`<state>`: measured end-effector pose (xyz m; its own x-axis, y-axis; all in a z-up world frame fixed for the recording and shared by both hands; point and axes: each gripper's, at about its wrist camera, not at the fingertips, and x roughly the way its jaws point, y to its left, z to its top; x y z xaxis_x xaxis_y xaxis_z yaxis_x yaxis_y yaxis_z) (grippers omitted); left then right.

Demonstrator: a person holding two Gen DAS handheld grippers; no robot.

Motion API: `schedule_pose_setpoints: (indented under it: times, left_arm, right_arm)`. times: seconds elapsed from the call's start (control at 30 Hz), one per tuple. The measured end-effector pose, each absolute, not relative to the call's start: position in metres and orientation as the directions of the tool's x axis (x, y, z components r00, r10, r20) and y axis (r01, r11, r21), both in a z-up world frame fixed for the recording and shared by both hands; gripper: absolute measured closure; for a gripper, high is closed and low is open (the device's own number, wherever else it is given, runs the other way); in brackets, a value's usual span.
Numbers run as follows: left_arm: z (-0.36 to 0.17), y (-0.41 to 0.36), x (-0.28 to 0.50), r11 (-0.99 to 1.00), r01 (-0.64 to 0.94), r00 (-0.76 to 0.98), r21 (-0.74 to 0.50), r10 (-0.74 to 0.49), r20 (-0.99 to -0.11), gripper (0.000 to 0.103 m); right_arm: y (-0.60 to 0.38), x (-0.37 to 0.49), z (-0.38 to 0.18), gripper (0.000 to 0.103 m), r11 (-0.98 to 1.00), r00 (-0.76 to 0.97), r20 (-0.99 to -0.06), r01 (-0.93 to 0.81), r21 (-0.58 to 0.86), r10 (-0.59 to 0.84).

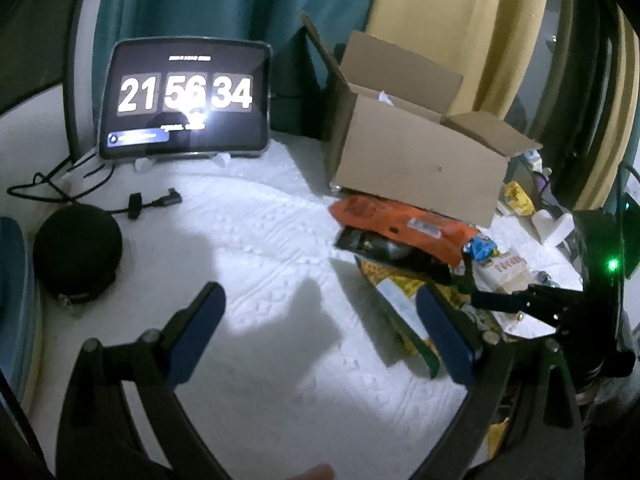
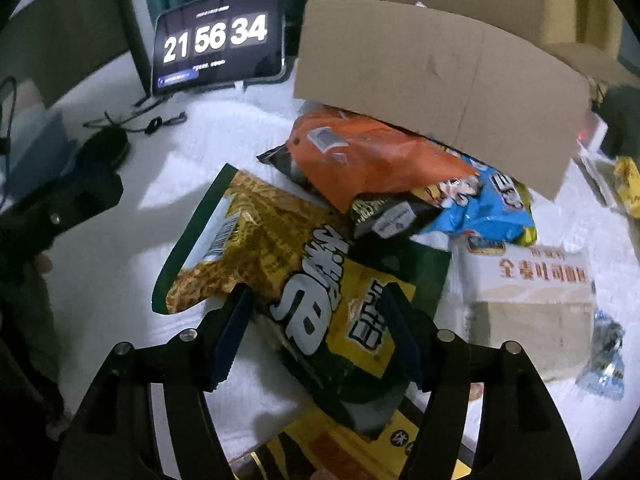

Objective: Organize snacks
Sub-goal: 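Grasp the green-yellow chip bag with the right gripper while the left grasps the yellow bag, then lift the yellow bag with the left gripper while the right gripper lifts the green chip bag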

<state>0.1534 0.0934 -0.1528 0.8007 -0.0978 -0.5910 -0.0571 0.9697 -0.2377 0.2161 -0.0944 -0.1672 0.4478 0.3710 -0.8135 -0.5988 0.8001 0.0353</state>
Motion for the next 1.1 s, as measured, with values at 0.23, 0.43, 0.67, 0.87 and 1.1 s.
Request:
schedule_pose_setpoints:
  times: [0.23, 0.43, 0.67, 0.87, 1.1]
  left_arm:
    - [-0.154, 0.094, 0.153, 0.969, -0.066, 0.797, -0.236, -0.091, -0.598, 0.006]
    - [-0.147, 0.085, 0.147, 0.973, -0.06, 0.8, -0.224, -0.087, -0.593, 0.006]
    - [-0.134, 0.068, 0.137, 0.974, -0.047, 0.815, -0.223, -0.092, -0.572, 0.006]
    - [-0.13, 0.037, 0.136, 0.978, 0.017, 0.802, -0.208, -0.137, -0.581, 0.006]
    - [-0.141, -0.017, 0.132, 0.973, 0.132, 0.742, -0.19, -0.224, -0.632, 0.006]
  right_arm:
    - [-0.08, 0.208, -0.173, 0.055, 0.763, 0.454, -0.817, -0.646, -0.027, 0.356]
    - [-0.084, 0.2, -0.164, 0.079, 0.749, 0.467, -0.79, -0.662, -0.015, 0.397]
    - [-0.114, 0.179, -0.118, 0.08, 0.743, 0.509, -0.715, -0.669, 0.021, 0.479]
    - [-0.16, 0.166, -0.094, 0.08, 0.794, 0.584, -0.673, -0.608, 0.009, 0.454]
    - [-0.23, 0.155, -0.103, 0.08, 0.876, 0.637, -0.681, -0.482, 0.014, 0.361]
